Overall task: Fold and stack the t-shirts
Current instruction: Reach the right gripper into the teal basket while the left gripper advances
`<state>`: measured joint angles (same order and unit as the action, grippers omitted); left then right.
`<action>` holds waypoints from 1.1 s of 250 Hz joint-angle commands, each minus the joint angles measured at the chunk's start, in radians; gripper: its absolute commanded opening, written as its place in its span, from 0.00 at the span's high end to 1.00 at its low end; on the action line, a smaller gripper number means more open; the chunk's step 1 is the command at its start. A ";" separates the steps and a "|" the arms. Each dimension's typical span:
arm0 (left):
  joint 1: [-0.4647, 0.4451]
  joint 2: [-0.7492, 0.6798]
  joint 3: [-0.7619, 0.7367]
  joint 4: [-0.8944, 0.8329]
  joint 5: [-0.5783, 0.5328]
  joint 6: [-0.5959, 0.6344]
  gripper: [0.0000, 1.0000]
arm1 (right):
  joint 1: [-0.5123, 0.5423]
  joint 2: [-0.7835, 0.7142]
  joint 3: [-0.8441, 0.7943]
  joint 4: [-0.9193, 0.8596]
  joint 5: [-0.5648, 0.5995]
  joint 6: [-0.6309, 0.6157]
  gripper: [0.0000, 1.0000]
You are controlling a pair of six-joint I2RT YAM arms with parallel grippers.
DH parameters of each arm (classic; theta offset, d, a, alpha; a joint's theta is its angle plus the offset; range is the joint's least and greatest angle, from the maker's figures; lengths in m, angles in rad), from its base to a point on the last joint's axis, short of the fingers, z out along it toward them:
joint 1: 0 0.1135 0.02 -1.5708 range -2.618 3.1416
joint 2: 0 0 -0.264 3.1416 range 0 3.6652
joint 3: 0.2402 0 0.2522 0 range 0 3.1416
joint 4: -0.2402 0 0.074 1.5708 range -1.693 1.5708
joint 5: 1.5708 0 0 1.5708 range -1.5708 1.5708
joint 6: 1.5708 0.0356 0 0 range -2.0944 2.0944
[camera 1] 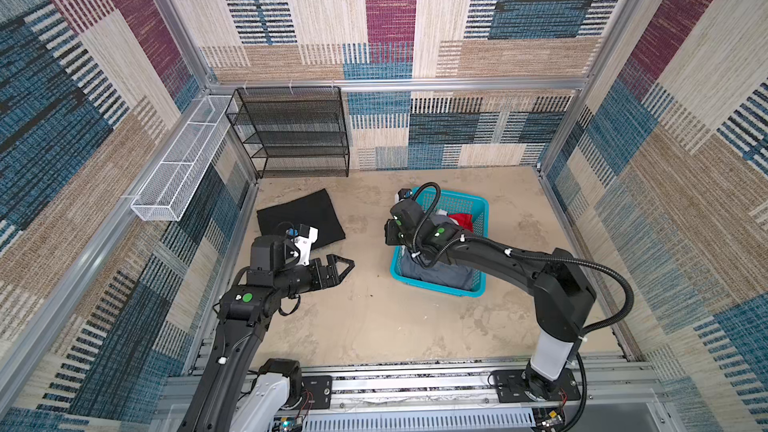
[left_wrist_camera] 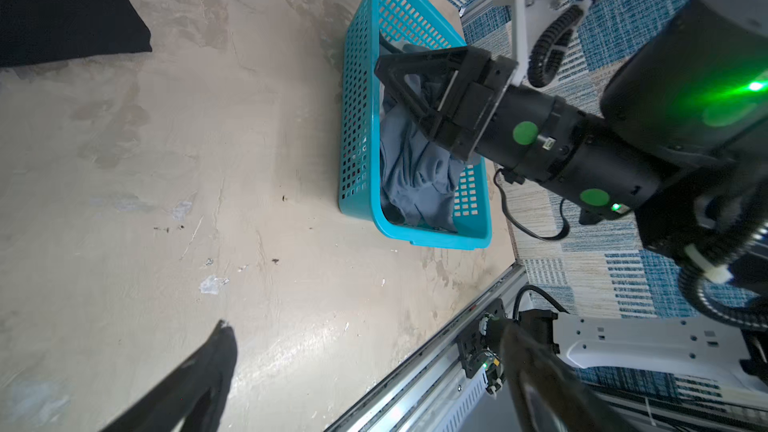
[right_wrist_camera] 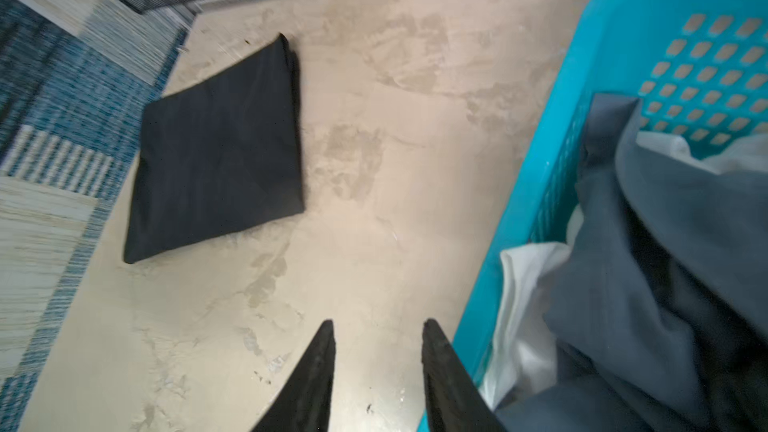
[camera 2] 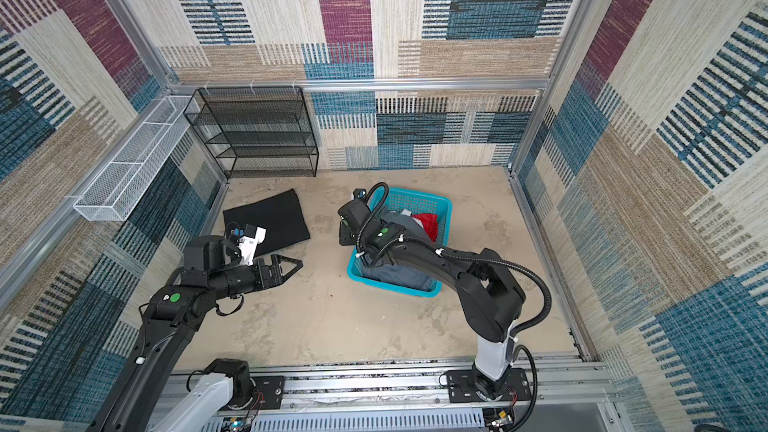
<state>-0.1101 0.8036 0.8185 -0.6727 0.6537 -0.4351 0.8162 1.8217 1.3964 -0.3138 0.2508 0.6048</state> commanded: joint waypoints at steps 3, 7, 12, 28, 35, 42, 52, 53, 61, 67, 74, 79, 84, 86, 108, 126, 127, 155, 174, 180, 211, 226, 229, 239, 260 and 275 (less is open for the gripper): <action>-0.002 0.005 -0.015 0.012 0.016 -0.024 0.01 | 0.001 0.014 0.004 -0.041 0.070 0.043 0.63; -0.002 0.009 -0.013 0.009 0.015 -0.020 0.01 | 0.001 0.015 0.003 -0.041 0.071 0.047 0.63; -0.002 0.013 -0.012 0.005 0.013 -0.017 0.00 | 0.001 0.016 0.002 -0.041 0.074 0.047 0.63; -0.003 0.026 -0.002 -0.007 0.006 -0.009 0.00 | 0.001 0.022 -0.001 -0.042 0.078 0.051 0.63; -0.002 0.029 -0.001 -0.008 0.004 -0.006 0.01 | 0.001 0.026 -0.002 -0.043 0.077 0.052 0.63; -0.002 0.030 -0.001 -0.008 0.003 -0.007 0.01 | 0.000 0.032 -0.002 -0.046 0.077 0.053 0.63; -0.003 0.029 -0.004 -0.005 0.001 -0.007 0.01 | 0.001 0.038 -0.006 -0.044 0.078 0.053 0.63; -0.002 0.028 -0.004 -0.004 0.000 -0.007 0.01 | 0.000 0.039 -0.006 -0.044 0.078 0.053 0.63; -0.003 0.026 -0.006 -0.002 -0.002 -0.011 0.01 | 0.001 0.044 -0.007 -0.044 0.080 0.056 0.63; -0.003 0.023 -0.010 0.000 -0.005 -0.013 0.01 | 0.001 0.047 -0.007 -0.046 0.081 0.056 0.63; -0.003 0.019 -0.014 0.002 -0.004 -0.017 0.00 | 0.000 0.051 -0.007 -0.044 0.083 0.058 0.63; -0.003 0.018 -0.016 0.006 -0.002 -0.020 0.01 | 0.001 0.055 -0.006 -0.045 0.085 0.056 0.63; -0.003 0.016 -0.019 0.007 -0.003 -0.022 0.00 | 0.001 0.058 -0.003 -0.050 0.088 0.058 0.63; -0.003 0.015 -0.020 0.008 -0.003 -0.022 0.01 | 0.001 0.060 -0.002 -0.052 0.090 0.058 0.63; -0.005 0.008 -0.032 0.014 -0.002 -0.031 0.01 | 0.000 0.073 0.004 -0.061 0.103 0.056 0.63; -0.005 0.003 -0.042 0.022 -0.002 -0.038 0.00 | 0.000 0.086 0.005 -0.051 0.100 0.055 0.63; -0.005 0.003 -0.043 0.022 -0.002 -0.038 0.01 | 0.000 0.086 0.005 -0.051 0.100 0.055 0.63; -0.007 0.005 -0.052 0.033 0.000 -0.050 0.01 | -0.001 0.127 0.039 -0.074 0.108 0.052 0.63; -0.008 0.004 -0.050 0.037 0.003 -0.058 0.01 | -0.003 0.143 0.052 -0.087 0.114 0.050 0.64; -0.009 0.002 -0.049 0.037 0.003 -0.059 0.01 | -0.004 0.145 0.051 -0.087 0.114 0.050 0.68; -0.011 -0.007 -0.047 0.038 -0.006 -0.062 0.01 | -0.021 0.124 0.026 -0.093 0.117 0.050 0.77; -0.013 -0.007 -0.048 0.043 -0.005 -0.067 0.01 | -0.038 0.099 -0.002 -0.096 0.119 0.046 0.80; -0.013 -0.006 -0.049 0.046 -0.004 -0.068 0.01 | -0.042 0.093 -0.009 -0.095 0.118 0.046 0.81; -0.015 -0.003 -0.051 0.054 0.001 -0.073 0.01 | -0.062 0.067 -0.043 -0.085 0.115 0.038 0.84; -0.029 0.009 -0.054 0.097 0.003 -0.092 0.01 | -0.111 -0.014 -0.140 -0.028 0.105 -0.017 0.85; -0.046 0.027 -0.053 0.141 -0.004 -0.112 0.00 | -0.160 -0.069 -0.205 0.005 0.085 -0.073 0.85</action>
<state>-0.1349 0.8062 0.7689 -0.6292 0.6563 -0.4984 0.7330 1.8420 1.2964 -0.3168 0.3489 0.5983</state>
